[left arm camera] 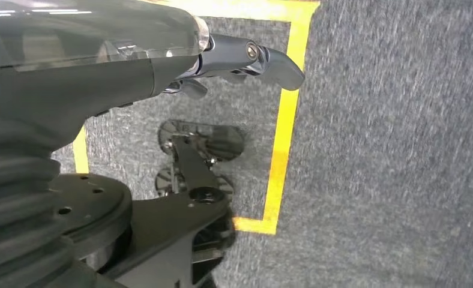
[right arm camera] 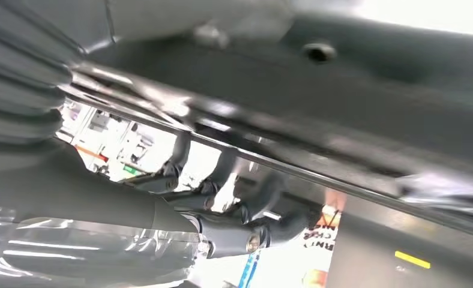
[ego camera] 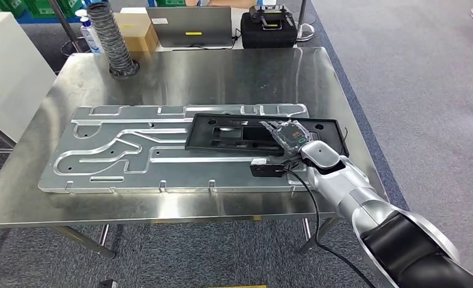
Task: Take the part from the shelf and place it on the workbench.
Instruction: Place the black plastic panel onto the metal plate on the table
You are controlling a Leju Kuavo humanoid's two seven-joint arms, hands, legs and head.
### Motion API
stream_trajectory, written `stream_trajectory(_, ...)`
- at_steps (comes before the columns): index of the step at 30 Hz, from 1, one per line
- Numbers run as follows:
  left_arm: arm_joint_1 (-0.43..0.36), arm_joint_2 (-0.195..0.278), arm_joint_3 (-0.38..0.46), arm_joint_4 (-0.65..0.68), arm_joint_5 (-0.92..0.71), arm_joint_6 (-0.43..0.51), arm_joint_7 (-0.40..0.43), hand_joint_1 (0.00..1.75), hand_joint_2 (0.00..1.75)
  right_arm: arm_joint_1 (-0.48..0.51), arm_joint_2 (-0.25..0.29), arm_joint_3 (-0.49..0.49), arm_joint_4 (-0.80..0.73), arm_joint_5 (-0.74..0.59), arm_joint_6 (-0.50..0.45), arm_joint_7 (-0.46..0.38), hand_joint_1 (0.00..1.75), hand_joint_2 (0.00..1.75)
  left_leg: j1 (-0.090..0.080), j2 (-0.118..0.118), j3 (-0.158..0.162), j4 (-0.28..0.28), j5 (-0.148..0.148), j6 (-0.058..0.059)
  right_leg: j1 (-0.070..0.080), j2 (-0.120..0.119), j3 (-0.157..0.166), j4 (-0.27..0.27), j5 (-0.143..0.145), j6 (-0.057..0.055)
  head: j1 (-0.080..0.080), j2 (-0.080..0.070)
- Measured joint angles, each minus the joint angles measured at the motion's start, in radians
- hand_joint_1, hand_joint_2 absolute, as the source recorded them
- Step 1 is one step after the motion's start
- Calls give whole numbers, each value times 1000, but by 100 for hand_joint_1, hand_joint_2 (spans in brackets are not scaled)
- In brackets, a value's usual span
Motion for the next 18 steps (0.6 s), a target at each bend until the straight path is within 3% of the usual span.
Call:
stream_trajectory(2, 3, -1, 0, 0, -2, 4, 0, 0, 0, 4, -8, -7, -1, -35, -19, -42, 0, 0, 1, 3, -53, 113, -47, -7, 1, -2, -2, 1, 0, -1, 0, 0)
stream_trajectory(3, 5, -2, 0, 0, -3, 4, 0, 0, 0, 7, -12, -15, -3, -65, -25, -72, 0, 0, 2, 4, -58, 125, -43, -10, 1, -3, -3, 2, 0, -1, 0, 0)
stream_trajectory(4, 5, -2, 0, 0, -4, 4, 0, 0, 0, 9, -15, -25, -10, -103, -25, -111, 0, 0, 3, 4, -43, 96, -21, -11, 1, -3, -3, 3, 0, 0, 0, 0)
stream_trajectory(6, 3, -3, 0, 0, -6, 0, 0, 0, 0, 14, -20, -58, -40, -226, 2, -220, 0, 0, 6, -2, 25, -40, 43, -11, 0, -2, -3, 9, -4, 6, 0, 0)
stream_trajectory(8, 2, -4, 0, 0, -10, -6, 2, 0, 0, 24, -24, -103, -95, -381, 59, -334, 0, 0, 5, -11, 71, -135, 78, 2, 3, 1, -4, 17, -9, 16, 0, 0)
stream_trajectory(12, -1, -6, 0, 0, -18, -17, 8, 0, 0, 79, -24, -173, -271, -663, 195, -444, 0, 0, 1, -12, 81, -155, 87, 36, 1, 5, -9, 23, -19, 37, 0, 0)
stream_trajectory(14, -6, -6, 2, 0, -16, -21, 12, 0, 0, 122, -19, -196, -391, -816, 258, -452, 0, 0, 4, -9, 85, -162, 90, 46, -2, 19, -41, 93, -63, 43, 0, 0)
stream_trajectory(16, -5, -6, 10, 0, -6, -25, 14, 0, 0, 175, -7, -223, -528, -979, 305, -458, 0, 0, 3, -2, 86, -162, 88, 52, -4, 34, -108, 234, -124, 46, 0, 0)
stream_trajectory(17, -2, -6, 16, 0, 2, -27, 11, 0, 0, 204, 2, -242, -597, -1040, 308, -466, 0, 0, 1, 3, 87, -162, 87, 54, -4, 38, -139, 292, -141, 46, 0, 0)
stream_trajectory(18, 5, -6, 24, 0, 12, -31, 5, 0, 0, 234, 13, -269, -668, -1072, 290, -476, 0, 0, 0, 8, 88, -161, 84, 55, -4, 39, -155, 317, -139, 45, 0, 0)
